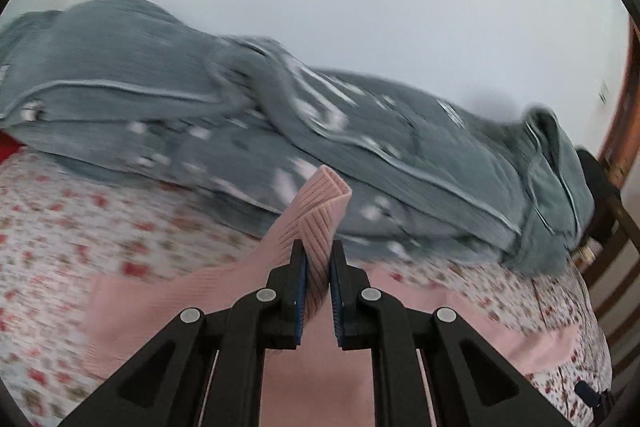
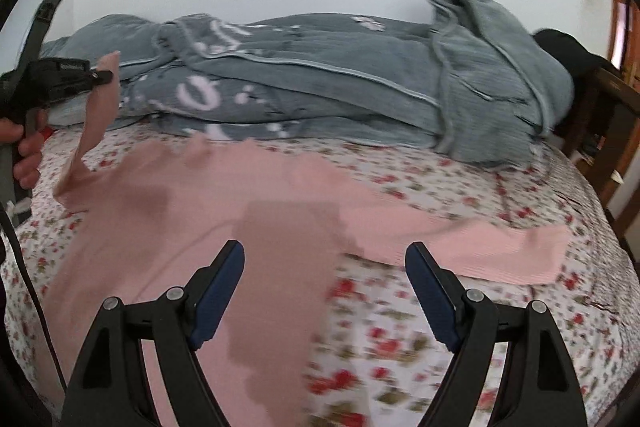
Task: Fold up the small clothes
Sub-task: 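Fold the held sleeve across the sweater body with the left tool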
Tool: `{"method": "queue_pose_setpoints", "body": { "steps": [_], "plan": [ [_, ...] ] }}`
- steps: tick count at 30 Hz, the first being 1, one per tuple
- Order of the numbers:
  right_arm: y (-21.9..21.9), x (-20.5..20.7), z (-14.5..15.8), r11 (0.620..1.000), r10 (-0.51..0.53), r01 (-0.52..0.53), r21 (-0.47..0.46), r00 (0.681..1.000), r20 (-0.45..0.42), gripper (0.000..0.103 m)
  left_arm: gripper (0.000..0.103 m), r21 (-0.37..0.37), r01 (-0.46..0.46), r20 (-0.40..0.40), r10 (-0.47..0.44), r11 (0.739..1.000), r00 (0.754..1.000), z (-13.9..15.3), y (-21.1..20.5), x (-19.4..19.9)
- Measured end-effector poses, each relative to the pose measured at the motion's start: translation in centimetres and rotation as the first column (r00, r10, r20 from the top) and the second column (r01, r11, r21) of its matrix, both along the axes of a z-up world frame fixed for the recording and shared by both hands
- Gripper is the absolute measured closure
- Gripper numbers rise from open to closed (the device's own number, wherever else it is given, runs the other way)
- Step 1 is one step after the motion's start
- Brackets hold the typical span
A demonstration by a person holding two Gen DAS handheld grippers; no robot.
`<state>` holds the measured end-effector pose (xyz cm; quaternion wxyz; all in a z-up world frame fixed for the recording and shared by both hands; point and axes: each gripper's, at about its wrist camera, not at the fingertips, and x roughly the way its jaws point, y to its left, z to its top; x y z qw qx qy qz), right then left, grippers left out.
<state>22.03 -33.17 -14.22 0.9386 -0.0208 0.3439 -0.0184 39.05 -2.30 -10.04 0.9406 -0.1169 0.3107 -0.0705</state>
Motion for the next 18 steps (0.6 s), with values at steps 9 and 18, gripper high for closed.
{"method": "queue_pose_setpoints", "body": {
  "steps": [9, 18],
  "plan": [
    [-5.8, -0.1, -1.7, 0.997, -0.077, 0.077, 0.026, 0.997, -0.004, 0.021, 0.092, -0.004, 0.188, -0.108, -0.187, 0.982, 0.976, -4.8, -13.5, 1.7],
    [-8.7, 0.4, -2.5, 0.989, -0.134, 0.134, 0.056, 0.991, -0.01, 0.021, 0.092, -0.024, 0.274, -0.235, -0.272, 0.961, 0.933, -9.8, -20.7, 1.5]
  ]
}}
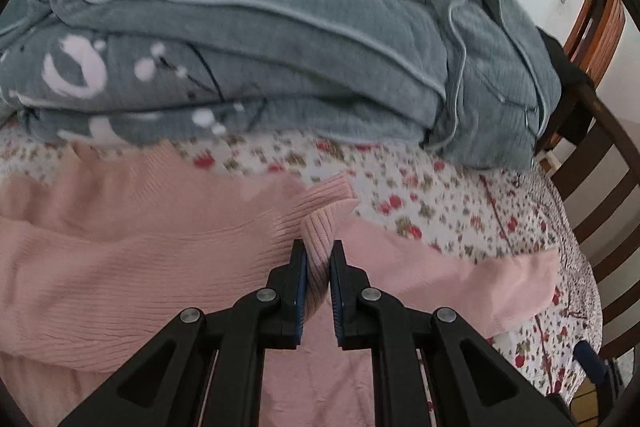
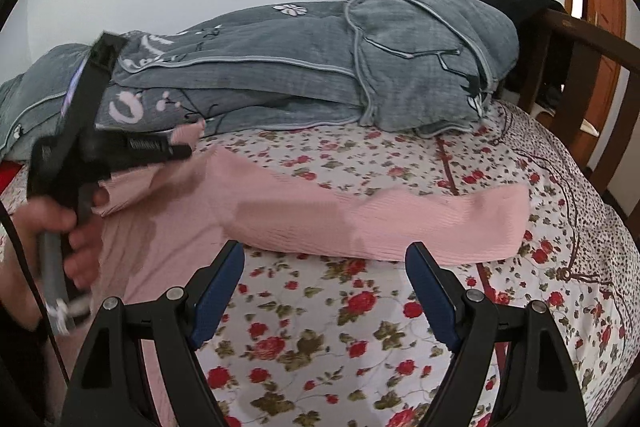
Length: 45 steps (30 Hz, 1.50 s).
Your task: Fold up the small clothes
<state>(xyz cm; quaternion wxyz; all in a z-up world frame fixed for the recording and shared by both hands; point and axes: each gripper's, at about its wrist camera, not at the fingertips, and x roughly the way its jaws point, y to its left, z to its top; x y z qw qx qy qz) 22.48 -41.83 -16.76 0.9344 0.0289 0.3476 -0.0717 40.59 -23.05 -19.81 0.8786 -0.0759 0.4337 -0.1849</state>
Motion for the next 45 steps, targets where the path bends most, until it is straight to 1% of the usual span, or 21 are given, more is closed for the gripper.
{"method": "queue_pose_setpoints", "body": {
  "steps": [3, 6, 8, 9, 10, 13, 16, 20, 24, 26, 27, 29, 32, 35, 36, 39, 40, 41, 43, 44, 45],
  "plan": [
    [0.2, 0.0, 0.0, 1.0, 0.006, -0.006, 0.006, 1.0, 0.001, 0.022, 0.09, 0.012, 0.012, -0.027, -0.012, 1.0, 1.0, -0.9, -0.6, -0.3],
    [0.8, 0.4, 0.1, 1.0, 0.017, -0.017, 0.002, 1.0, 0.002, 0.021, 0.086, 0.026, 0.027, -0.05, -0.026, 0.999, 0.998, -0.7, -0.2, -0.6],
    [1.3, 0.9, 0.3, 1.0, 0.028, -0.028, 0.011, 1.0, 0.003, 0.021, 0.065, 0.028, 0.03, -0.06, -0.028, 0.999, 0.998, -0.2, 0.4, -0.8],
    [1.6, 1.1, 0.4, 0.999, 0.034, -0.034, 0.017, 0.999, 0.007, 0.021, 0.04, 0.02, 0.023, -0.056, -0.022, 1.0, 0.998, 0.1, 0.9, -0.9],
    [1.9, 1.4, 0.6, 0.999, 0.037, -0.037, 0.021, 0.999, 0.01, 0.021, 0.027, 0.0, 0.011, -0.033, -0.011, 1.0, 0.999, 0.8, 1.8, -1.3],
    [3.0, 2.1, 1.2, 0.999, 0.044, -0.045, 0.026, 0.999, 0.024, 0.021, 0.026, -0.031, 0.012, 0.05, -0.01, 0.999, 0.999, 2.9, 4.4, -2.4],
    [4.2, 3.3, 1.7, 0.997, 0.063, -0.064, 0.041, 0.998, 0.025, 0.021, 0.026, -0.026, 0.002, 0.083, 0.0, 1.0, 0.997, 4.6, 7.3, -2.9],
    [6.2, 5.5, 1.7, 0.99, 0.109, -0.111, 0.083, 0.994, 0.03, 0.021, 0.024, -0.01, -0.085, 0.14, 0.086, 0.996, 0.986, 6.2, 14.4, -3.6],
    [8.2, 8.9, 0.1, 0.975, 0.155, -0.154, 0.16, 0.988, 0.008, 0.021, 0.023, 0.004, -0.201, 0.134, 0.198, 0.98, 0.971, 5.9, 22.0, -4.1],
    [8.8, 10.7, -1.4, 0.966, 0.165, -0.157, 0.205, 0.986, -0.024, 0.028, 0.023, 0.017, -0.261, 0.115, 0.257, 0.965, 0.96, 4.8, 26.0, -4.6],
    [8.9, 11.7, -2.3, 0.962, 0.17, -0.155, 0.226, 0.984, -0.047, 0.033, 0.023, 0.024, -0.274, 0.11, 0.27, 0.961, 0.956, 4.3, 27.1, -4.9],
    [9.0, 13.1, -3.9, 0.959, 0.166, -0.14, 0.247, 0.982, -0.086, 0.039, 0.023, 0.075, -0.298, 0.095, 0.291, 0.951, 0.952, 2.7, 29.3, -5.8],
    [9.3, 14.5, -5.8, 0.957, 0.164, -0.126, 0.261, 0.978, -0.129, 0.04, 0.023, 0.143, -0.265, 0.059, 0.259, 0.953, 0.964, 0.1, 30.6, -7.0],
    [9.6, 15.3, -7.0, 0.958, 0.163, -0.116, 0.261, 0.973, -0.164, 0.04, 0.023, 0.182, -0.238, 0.033, 0.235, 0.954, 0.971, -1.8, 30.1, -7.7],
    [9.8, 15.6, -7.2, 0.96, 0.159, -0.112, 0.255, 0.972, -0.172, 0.041, 0.023, 0.205, -0.232, 0.033, 0.23, 0.951, 0.973, -2.3, 29.8, -7.7],
    [10.1, 16.1, -7.3, 0.964, 0.159, -0.115, 0.24, 0.972, -0.174, 0.045, 0.023, 0.315, -0.223, 0.048, 0.22, 0.922, 0.974, -3.5, 28.4, -6.9],
    [10.2, 16.4, -7.3, 0.966, 0.158, -0.114, 0.233, 0.971, -0.179, 0.047, 0.023, 0.327, -0.204, 0.049, 0.199, 0.923, 0.979, -3.8, 28.0, -6.6],
    [10.2, 16.7, -7.4, 0.967, 0.155, -0.112, 0.227, 0.971, -0.183, 0.051, 0.023, 0.333, -0.192, 0.05, 0.186, 0.923, 0.981, -3.9, 27.7, -6.4],
    [10.4, 17.1, -7.7, 0.973, 0.15, -0.109, 0.204, 0.969, -0.196, 0.064, 0.023, 0.352, -0.217, 0.057, 0.21, 0.911, 0.976, -3.9, 27.5, -5.7],
    [10.6, 17.2, -7.7, 0.973, 0.159, -0.121, 0.196, 0.969, -0.192, 0.068, 0.023, 0.345, -0.228, 0.056, 0.222, 0.91, 0.973, -3.9, 27.6, -5.2],
    [10.8, 17.2, -7.6, 0.973, 0.169, -0.134, 0.186, 0.968, -0.186, 0.078, 0.023, 0.336, -0.251, 0.062, 0.244, 0.908, 0.968, -3.7, 27.9, -4.6]
  ]
}}
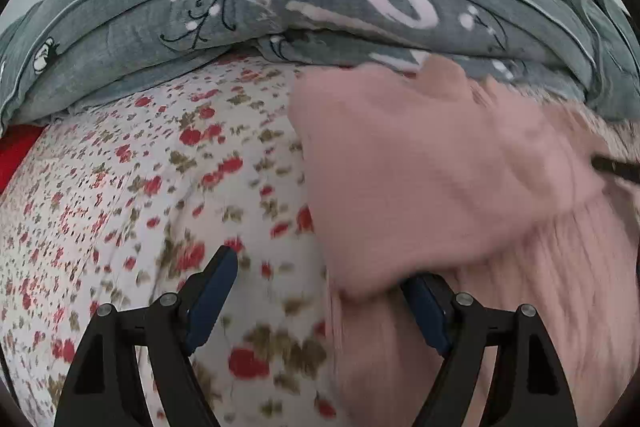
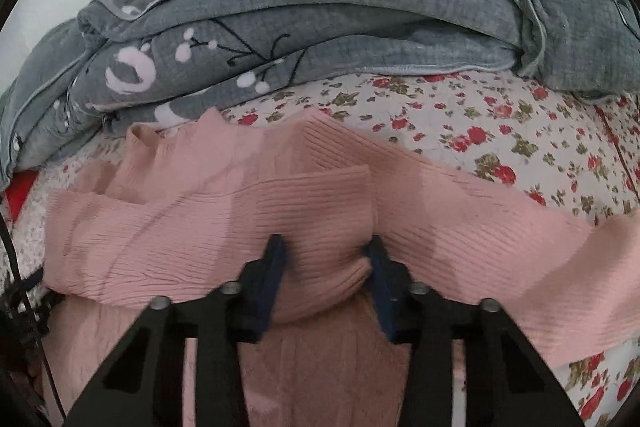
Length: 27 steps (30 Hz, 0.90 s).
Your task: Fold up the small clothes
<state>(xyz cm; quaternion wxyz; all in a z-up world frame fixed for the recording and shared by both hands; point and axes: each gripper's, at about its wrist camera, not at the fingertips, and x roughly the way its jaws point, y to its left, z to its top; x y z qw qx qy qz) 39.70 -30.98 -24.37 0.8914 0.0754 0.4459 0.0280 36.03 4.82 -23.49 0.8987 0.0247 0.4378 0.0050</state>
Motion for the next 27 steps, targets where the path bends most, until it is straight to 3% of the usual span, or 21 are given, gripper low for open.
{"method": "queue_pose_setpoints", "body": {
  "steps": [3, 5, 7, 8, 11, 14, 19, 23, 26, 27],
  "plan": [
    [0.5, -0.2, 0.6, 0.999, 0.032, -0.031, -0.015, 0.999, 0.03, 0.088, 0.026, -0.03, -0.05, 0.054, 0.051, 0.998, 0.997, 0.7, 0.9, 0.9],
    [0.7, -0.5, 0.9, 0.999, 0.044, -0.044, -0.019, 0.998, 0.046, 0.089, 0.042, -0.057, -0.03, 0.07, 0.034, 0.998, 0.997, 0.8, 1.1, 1.0],
    [0.6, -0.9, 1.4, 0.999, 0.049, -0.049, -0.013, 0.996, 0.068, 0.09, 0.081, -0.08, 0.019, 0.039, -0.016, 0.997, 0.999, 0.4, 0.6, 1.2],
    [0.5, -1.1, 1.7, 0.999, 0.051, -0.051, -0.003, 0.996, 0.078, 0.09, 0.086, -0.077, 0.039, 0.028, -0.037, 0.996, 0.999, 0.2, 0.3, 1.2],
    [0.4, -1.8, 2.6, 0.998, 0.061, -0.064, 0.023, 0.993, 0.105, 0.09, 0.088, 0.009, 0.03, 0.087, -0.031, 0.999, 0.996, 1.0, -0.1, 0.1],
    [1.0, -1.8, 2.4, 0.995, 0.094, -0.095, 0.011, 0.992, 0.087, 0.09, 0.088, 0.041, 0.017, 0.088, -0.021, 0.999, 0.996, 1.2, 0.4, -0.2],
    [1.3, -1.4, 1.2, 0.996, 0.095, -0.095, -0.003, 0.994, 0.058, 0.09, 0.088, 0.01, -0.001, 0.046, 0.0, 1.0, 0.999, 0.6, 1.7, -0.2],
    [1.3, -1.4, 1.3, 0.996, 0.092, -0.092, -0.002, 0.994, 0.053, 0.09, 0.087, 0.022, 0.002, 0.057, -0.003, 1.0, 0.998, 0.9, 1.4, -0.8],
    [2.2, -1.2, 0.8, 0.993, 0.1, -0.099, -0.068, 0.995, 0.019, 0.083, 0.076, 0.058, 0.003, 0.042, -0.005, 0.998, 0.999, 0.7, 0.8, -0.9],
    [2.3, -1.0, 0.6, 0.992, 0.095, -0.094, -0.089, 0.995, 0.006, 0.078, 0.064, 0.086, -0.006, 0.044, 0.002, 0.996, 0.999, 0.7, 0.6, -0.9]
  ]
}}
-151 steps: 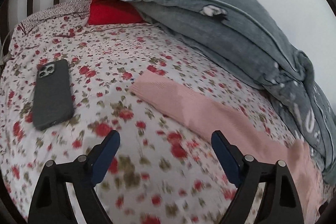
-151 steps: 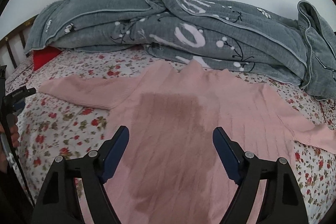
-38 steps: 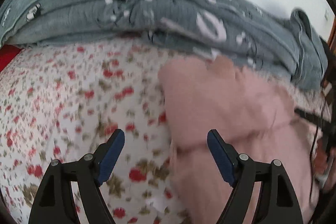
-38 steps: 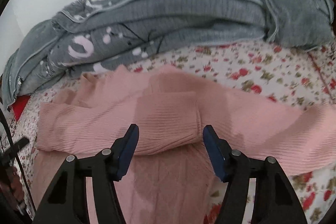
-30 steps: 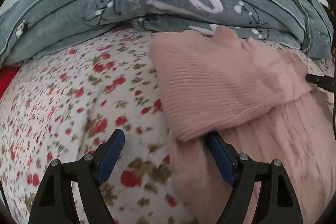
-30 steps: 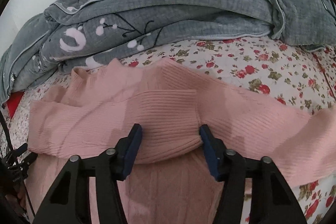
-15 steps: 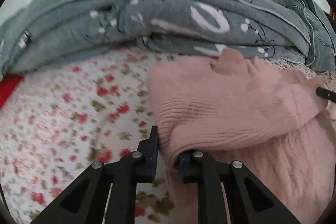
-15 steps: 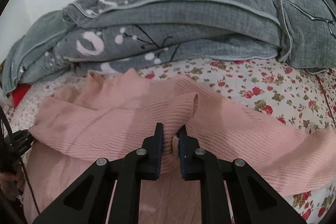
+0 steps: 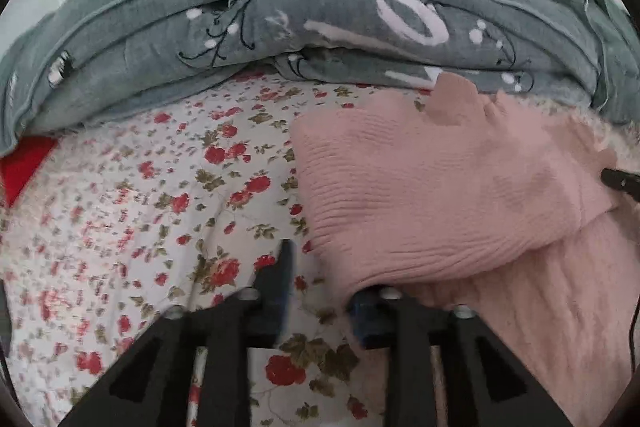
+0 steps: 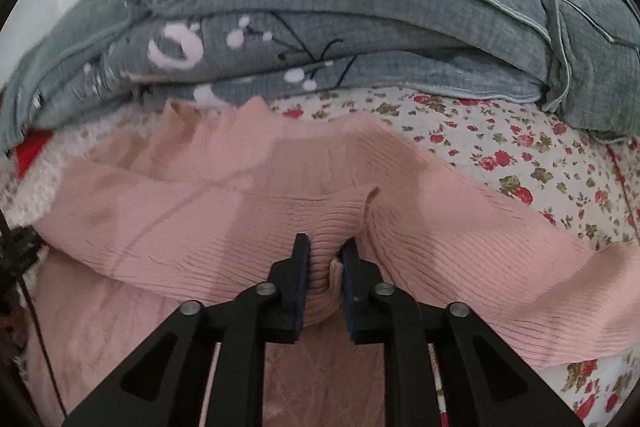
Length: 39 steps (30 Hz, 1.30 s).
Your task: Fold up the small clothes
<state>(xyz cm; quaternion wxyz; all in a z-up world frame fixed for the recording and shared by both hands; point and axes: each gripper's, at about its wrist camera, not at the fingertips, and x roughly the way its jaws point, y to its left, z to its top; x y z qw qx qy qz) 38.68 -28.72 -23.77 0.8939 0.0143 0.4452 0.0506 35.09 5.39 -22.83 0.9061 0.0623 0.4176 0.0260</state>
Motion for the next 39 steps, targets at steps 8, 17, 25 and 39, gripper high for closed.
{"method": "queue_pose_setpoints", "body": {
  "steps": [8, 17, 25, 39],
  "plan": [
    [-5.0, -4.4, 2.2, 0.995, -0.094, 0.097, -0.039, 0.994, 0.061, 0.052, 0.025, -0.048, -0.046, 0.012, 0.046, 0.998, 0.999, 1.1, 2.0, -2.9],
    [-19.2, -14.0, 3.4, 0.934, -0.353, 0.356, -0.029, 0.932, 0.078, 0.047, 0.025, -0.14, -0.109, 0.098, 0.123, 0.984, 0.988, 5.1, 2.6, -5.3],
    [-30.2, -18.4, 2.0, 0.816, -0.565, 0.552, 0.17, 0.824, 0.039, 0.047, 0.025, -0.182, -0.105, 0.153, 0.134, 0.978, 0.979, 7.1, -0.1, -4.6],
    [-33.9, -13.6, -1.2, 0.68, -0.536, 0.509, 0.528, 0.836, -0.117, 0.048, 0.025, -0.332, -0.116, 0.134, 0.169, 0.936, 0.976, 6.5, -3.3, -2.4]
  ]
}}
